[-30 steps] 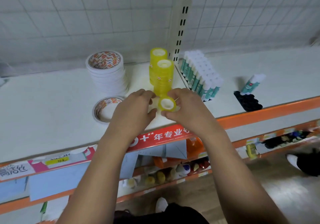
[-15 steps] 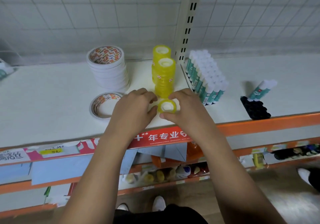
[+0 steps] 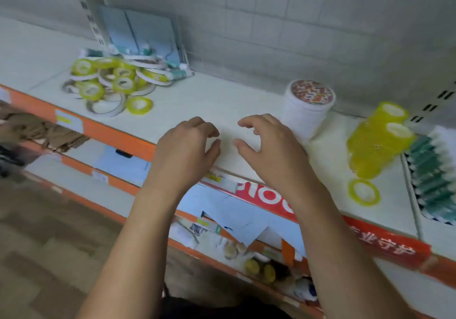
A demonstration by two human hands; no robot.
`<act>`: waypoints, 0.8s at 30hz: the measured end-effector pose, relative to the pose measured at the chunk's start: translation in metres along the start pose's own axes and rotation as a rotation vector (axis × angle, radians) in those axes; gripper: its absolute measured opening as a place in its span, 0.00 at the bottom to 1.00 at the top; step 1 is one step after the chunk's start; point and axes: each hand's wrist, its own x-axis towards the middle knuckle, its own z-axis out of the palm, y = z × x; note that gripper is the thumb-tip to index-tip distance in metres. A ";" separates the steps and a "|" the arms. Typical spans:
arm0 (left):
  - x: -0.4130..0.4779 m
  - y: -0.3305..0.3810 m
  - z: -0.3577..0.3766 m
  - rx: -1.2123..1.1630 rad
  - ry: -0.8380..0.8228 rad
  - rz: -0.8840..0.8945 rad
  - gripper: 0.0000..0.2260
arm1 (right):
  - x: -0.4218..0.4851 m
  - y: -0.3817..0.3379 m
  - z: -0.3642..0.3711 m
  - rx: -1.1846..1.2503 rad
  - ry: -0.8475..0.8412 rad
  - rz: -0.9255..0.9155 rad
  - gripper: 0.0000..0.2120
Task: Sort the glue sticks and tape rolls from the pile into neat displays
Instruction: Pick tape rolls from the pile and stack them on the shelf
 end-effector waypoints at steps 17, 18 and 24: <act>0.009 -0.248 -0.077 0.066 -0.037 -0.113 0.11 | 0.112 -0.189 0.173 0.083 -0.106 -0.003 0.13; 0.014 -0.255 -0.076 0.053 -0.042 -0.098 0.11 | 0.115 -0.192 0.177 0.085 -0.097 0.016 0.13; 0.051 -0.283 -0.059 0.032 -0.062 -0.081 0.15 | 0.131 -0.192 0.183 0.083 -0.045 0.090 0.11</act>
